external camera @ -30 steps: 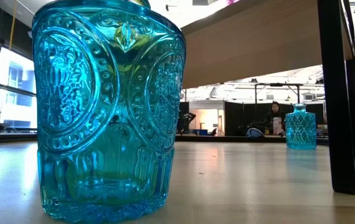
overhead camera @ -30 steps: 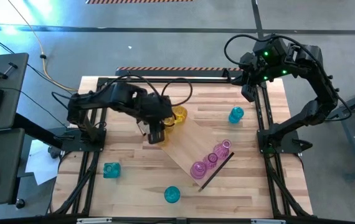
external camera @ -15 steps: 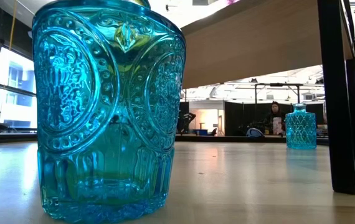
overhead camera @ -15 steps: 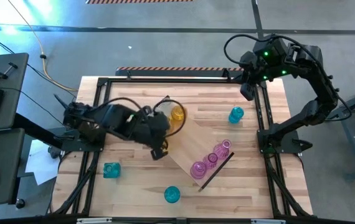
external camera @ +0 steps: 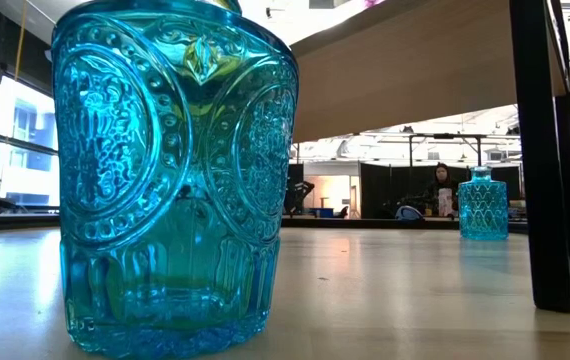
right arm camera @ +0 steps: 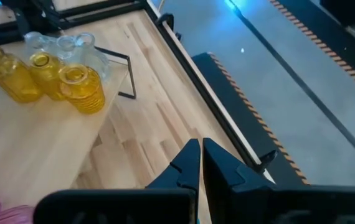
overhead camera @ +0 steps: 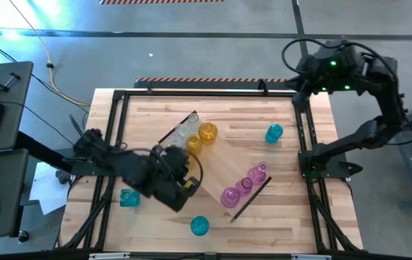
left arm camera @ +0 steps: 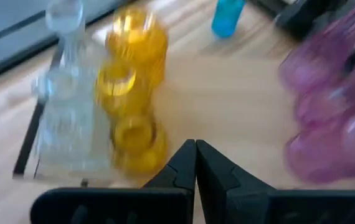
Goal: Sort vases onto shelf
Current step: Put the yellow flower vase on the shelf aligned with the other yellow flower vases
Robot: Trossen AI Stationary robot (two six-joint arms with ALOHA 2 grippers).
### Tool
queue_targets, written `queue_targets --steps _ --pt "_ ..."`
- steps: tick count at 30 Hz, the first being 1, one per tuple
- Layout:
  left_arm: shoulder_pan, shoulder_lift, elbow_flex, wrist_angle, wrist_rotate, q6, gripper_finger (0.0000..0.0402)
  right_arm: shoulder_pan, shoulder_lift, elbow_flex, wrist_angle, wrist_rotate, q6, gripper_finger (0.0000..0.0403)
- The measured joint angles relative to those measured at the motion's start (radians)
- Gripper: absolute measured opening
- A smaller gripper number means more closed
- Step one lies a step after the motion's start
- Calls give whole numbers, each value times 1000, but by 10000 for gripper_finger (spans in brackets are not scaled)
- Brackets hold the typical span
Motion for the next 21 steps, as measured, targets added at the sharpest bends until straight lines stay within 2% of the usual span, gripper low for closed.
queue_targets --steps 4,10,13,15,18,21 --pt "-45 -74 -161 -2 7 -152 0 0 -36 0 0 -17 0 0" --pt "-142 -317 -437 -2 -68 -388 0 0 -71 0 0 -66 19 0" --pt "-197 -437 -596 -2 -145 -582 0 0 -75 0 0 -66 22 0" --pt "-231 -476 -695 71 -223 -654 0 0 -76 0 0 -66 21 0" --pt "-249 -481 -795 301 -305 -615 0 0 -76 0 0 -69 20 0" --pt "-231 -452 -829 557 -315 -454 0 0 -76 0 0 -69 13 0"
